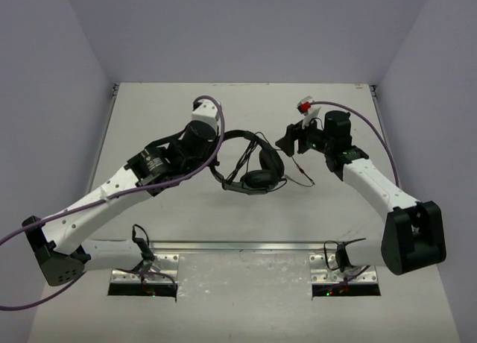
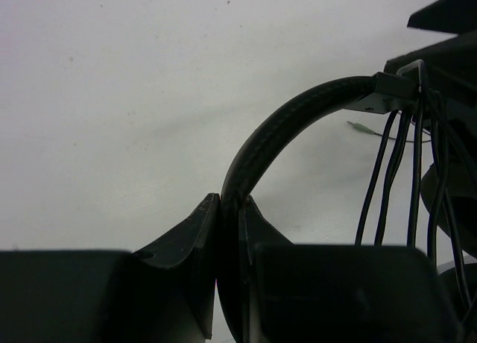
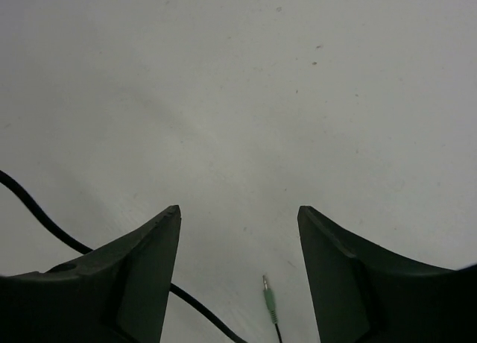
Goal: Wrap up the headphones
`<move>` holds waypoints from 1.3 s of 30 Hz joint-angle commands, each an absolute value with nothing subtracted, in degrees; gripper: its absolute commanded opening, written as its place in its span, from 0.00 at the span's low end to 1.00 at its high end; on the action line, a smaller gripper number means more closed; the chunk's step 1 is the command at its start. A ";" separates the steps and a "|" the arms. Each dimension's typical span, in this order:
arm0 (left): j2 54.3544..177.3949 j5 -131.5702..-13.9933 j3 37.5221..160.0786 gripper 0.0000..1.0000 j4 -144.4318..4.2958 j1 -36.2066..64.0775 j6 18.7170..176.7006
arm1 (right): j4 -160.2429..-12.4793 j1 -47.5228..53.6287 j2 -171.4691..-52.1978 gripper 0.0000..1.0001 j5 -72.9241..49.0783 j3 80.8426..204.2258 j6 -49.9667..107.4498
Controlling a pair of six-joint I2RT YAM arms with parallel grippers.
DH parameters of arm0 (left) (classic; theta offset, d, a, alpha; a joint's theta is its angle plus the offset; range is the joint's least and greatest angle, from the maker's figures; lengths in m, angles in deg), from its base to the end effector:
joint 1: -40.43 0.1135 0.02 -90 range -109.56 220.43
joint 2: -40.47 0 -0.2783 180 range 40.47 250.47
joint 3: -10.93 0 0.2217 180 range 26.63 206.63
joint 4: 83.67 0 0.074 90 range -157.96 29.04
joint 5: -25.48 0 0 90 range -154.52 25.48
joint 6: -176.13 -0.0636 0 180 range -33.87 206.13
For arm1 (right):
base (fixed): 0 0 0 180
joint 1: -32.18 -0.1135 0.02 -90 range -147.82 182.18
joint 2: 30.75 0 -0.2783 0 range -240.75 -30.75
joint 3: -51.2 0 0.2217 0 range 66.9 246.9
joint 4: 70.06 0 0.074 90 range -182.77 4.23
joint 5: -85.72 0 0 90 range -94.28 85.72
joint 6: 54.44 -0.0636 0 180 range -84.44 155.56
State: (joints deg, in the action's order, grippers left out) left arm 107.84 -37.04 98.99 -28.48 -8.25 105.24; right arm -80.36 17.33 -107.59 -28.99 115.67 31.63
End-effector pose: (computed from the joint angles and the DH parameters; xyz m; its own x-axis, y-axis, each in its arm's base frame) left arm 0.1725 -0.1517 0.3748 -0.4893 0.1167 -0.8643 0.2699 0.9626 -0.0228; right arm 0.2781 0.1012 0.2862 -0.4132 -0.0451 -0.9095 -0.5787 0.7842 0.2240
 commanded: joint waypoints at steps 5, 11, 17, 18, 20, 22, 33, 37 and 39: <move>106.91 -37.09 110.03 0.00 -24.64 -8.17 108.98 | -70.74 19.17 -106.69 0.69 -41.63 113.48 25.89; 107.44 -37.36 114.96 0.01 -22.18 -8.17 109.86 | -65.47 19.35 -108.36 0.67 -47.08 111.46 22.82; 108.67 -35.70 117.07 0.00 -19.80 -8.17 111.43 | -64.32 20.75 -105.55 0.68 -33.63 108.74 15.97; 108.76 -34.82 117.07 0.00 -19.54 -8.17 111.88 | -64.23 21.45 -103.37 0.69 -37.03 107.08 15.78; 109.02 -34.46 117.42 0.00 -19.10 -8.17 112.76 | -62.04 21.46 -100.90 0.80 -44.06 104.44 16.74; 109.11 -34.64 117.95 0.00 -19.10 -8.17 113.02 | -57.33 21.46 -99.48 0.99 -55.04 100.84 16.57; 109.64 -38.59 119.36 0.00 -19.89 -8.17 115.22 | -47.36 15.84 -110.90 0.91 -47.88 103.37 14.37; 109.73 -39.03 119.79 0.00 -19.89 -8.17 115.57 | -47.44 12.76 -116.26 0.90 -44.63 107.23 16.74; 109.81 -39.12 120.23 0.00 -19.80 -8.17 115.83 | -47.89 10.30 -119.42 0.88 -42.61 109.87 18.67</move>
State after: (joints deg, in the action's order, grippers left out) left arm 110.14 -38.13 116.34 -15.19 -8.25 113.48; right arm -51.02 12.87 -117.25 -46.43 105.42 15.13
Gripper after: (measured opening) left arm 0.107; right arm 0.894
